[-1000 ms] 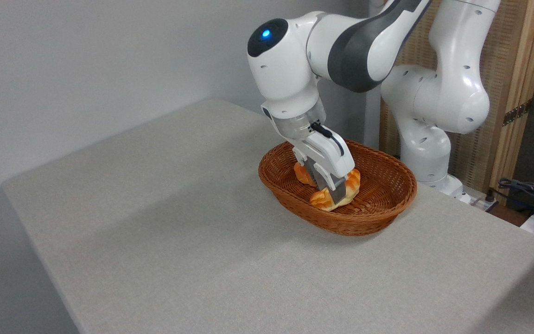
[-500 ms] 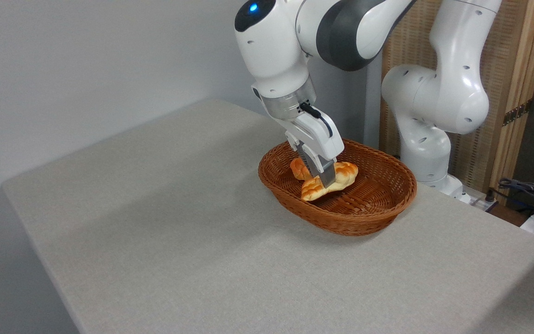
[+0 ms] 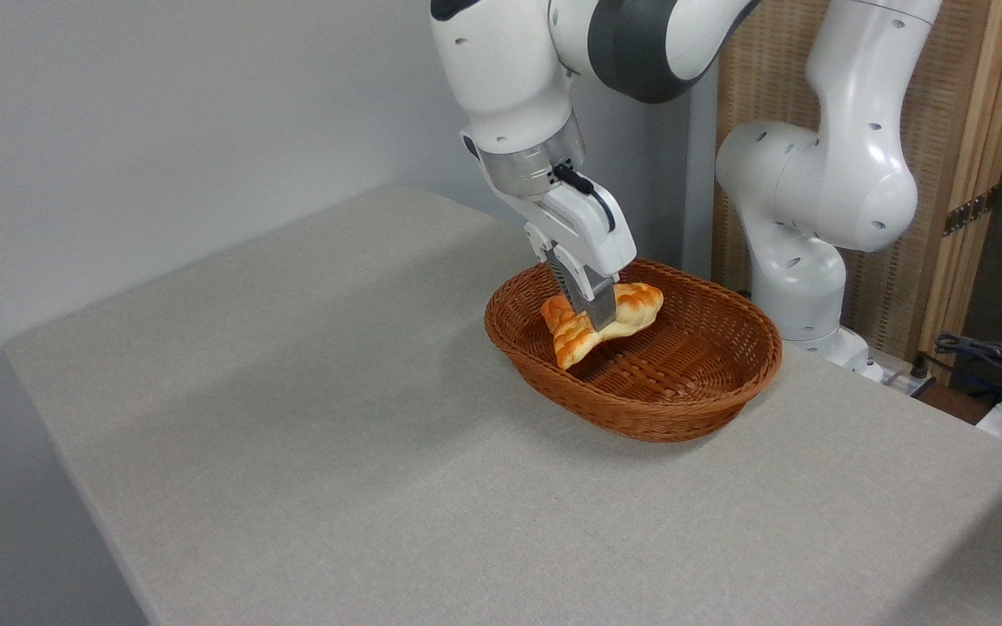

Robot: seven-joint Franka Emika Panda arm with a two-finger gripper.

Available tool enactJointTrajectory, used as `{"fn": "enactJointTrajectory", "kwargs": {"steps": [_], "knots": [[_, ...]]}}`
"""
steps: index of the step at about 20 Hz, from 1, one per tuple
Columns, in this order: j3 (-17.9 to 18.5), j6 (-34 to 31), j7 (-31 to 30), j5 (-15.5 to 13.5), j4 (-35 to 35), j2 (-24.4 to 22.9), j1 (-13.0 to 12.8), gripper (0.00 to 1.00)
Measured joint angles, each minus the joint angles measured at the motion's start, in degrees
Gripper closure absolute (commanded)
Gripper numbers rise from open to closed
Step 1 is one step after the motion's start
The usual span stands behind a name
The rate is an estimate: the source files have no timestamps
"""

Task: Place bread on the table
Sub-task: 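Lift the braided bread out of the basket and carry it over the rim, then lower the braided bread onto the table beside the basket and release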

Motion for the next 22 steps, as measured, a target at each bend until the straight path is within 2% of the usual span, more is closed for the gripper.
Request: {"fn": "enactJointTrajectory", "kwargs": {"steps": [8,13,16,19,21,22], "knots": [[0.6,-5.9,2.7,0.0,6.7,0.1,0.0,0.93],[0.7,-5.2,2.9,0.0,12.7,3.1,0.0,0.82],[1.6,0.1,2.9,0.0,17.7,8.3,0.0,0.77],[2.9,5.7,3.0,0.0,19.5,11.6,0.0,0.70],[3.3,10.8,3.1,0.0,19.9,14.7,0.0,0.62],[3.3,11.8,3.2,0.0,19.9,15.5,0.0,0.53]]}}
